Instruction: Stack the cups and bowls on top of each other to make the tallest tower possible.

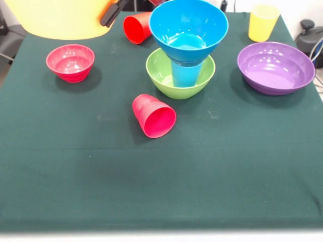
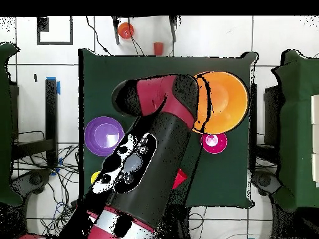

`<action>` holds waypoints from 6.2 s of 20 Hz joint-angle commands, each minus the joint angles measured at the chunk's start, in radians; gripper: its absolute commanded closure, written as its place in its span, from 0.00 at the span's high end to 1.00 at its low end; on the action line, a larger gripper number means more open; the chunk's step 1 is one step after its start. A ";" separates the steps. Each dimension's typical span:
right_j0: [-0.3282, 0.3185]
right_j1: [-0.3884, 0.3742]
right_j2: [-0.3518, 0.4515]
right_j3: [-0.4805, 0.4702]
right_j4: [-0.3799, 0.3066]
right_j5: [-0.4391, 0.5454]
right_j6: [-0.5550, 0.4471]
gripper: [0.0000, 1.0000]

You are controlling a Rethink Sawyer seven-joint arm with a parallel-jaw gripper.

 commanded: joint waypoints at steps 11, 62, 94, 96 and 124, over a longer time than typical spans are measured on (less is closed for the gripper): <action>0.013 -0.029 0.069 0.025 -0.031 0.099 -0.018 0.00; 0.138 0.065 -0.105 0.076 -0.009 0.033 0.142 0.00; 0.199 0.114 -0.182 0.112 0.002 0.010 0.232 0.00; 0.208 0.117 -0.194 0.115 0.000 0.033 0.231 0.00; 0.298 0.168 -0.287 0.135 0.049 0.135 0.246 0.00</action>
